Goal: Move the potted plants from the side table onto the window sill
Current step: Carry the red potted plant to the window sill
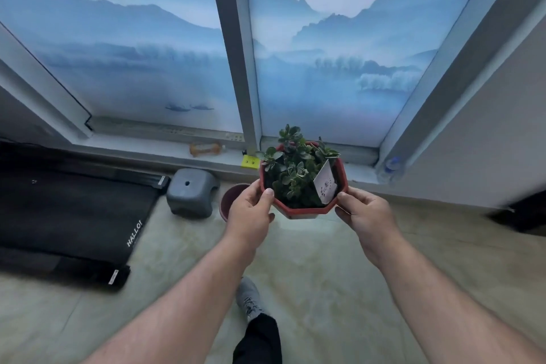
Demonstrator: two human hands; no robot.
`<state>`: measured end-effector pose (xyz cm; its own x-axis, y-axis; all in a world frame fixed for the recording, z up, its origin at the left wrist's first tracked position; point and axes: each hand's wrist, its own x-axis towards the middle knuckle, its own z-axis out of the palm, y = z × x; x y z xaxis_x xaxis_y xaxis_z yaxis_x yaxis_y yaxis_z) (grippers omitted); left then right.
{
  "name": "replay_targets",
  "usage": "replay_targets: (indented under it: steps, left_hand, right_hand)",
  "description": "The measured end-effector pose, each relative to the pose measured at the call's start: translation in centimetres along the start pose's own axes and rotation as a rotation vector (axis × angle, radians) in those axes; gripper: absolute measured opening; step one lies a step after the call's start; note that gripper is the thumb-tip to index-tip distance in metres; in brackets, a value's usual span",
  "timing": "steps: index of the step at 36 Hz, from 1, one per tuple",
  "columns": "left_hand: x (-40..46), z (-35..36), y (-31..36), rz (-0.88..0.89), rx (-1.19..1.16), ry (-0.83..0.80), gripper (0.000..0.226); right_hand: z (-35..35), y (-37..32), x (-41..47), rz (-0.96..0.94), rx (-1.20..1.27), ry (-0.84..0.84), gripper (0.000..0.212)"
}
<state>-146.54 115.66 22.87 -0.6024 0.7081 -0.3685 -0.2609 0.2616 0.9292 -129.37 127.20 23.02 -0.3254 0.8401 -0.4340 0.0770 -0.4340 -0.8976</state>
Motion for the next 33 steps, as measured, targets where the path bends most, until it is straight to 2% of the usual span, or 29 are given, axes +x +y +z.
replay_targets:
  steps: [6,7,13,18,24,33]
  left_hand:
    - [11.8,-2.1,0.4,-0.063,-0.019,-0.052,0.028]
    - [17.5,-3.1,-0.5,-0.084,-0.017,-0.053,0.028]
    - [22.4,-3.7,-1.2,-0.108,0.058,-0.072,0.032]
    - [30.9,-3.6,-3.6,-0.183,0.038,-0.049,0.035]
    - [40.6,-2.1,-8.7,-0.246,-0.043,0.003,0.033]
    - [56.1,0.1,-21.4,-0.259,-0.081,0.086,0.035]
  right_hand:
    - [5.8,-0.7,9.4,0.03,-0.02,0.037,0.019]
    - [8.1,0.5,14.8,0.058,-0.023,0.05,0.019]
    - [9.6,1.3,18.8,0.114,0.009,0.064,0.019]
    - [11.9,3.3,26.8,0.174,-0.001,0.073,0.021]
    - [12.8,7.8,37.8,0.217,-0.023,0.063,0.021]
    - [13.6,18.4,55.6,0.24,-0.009,-0.031,0.024]
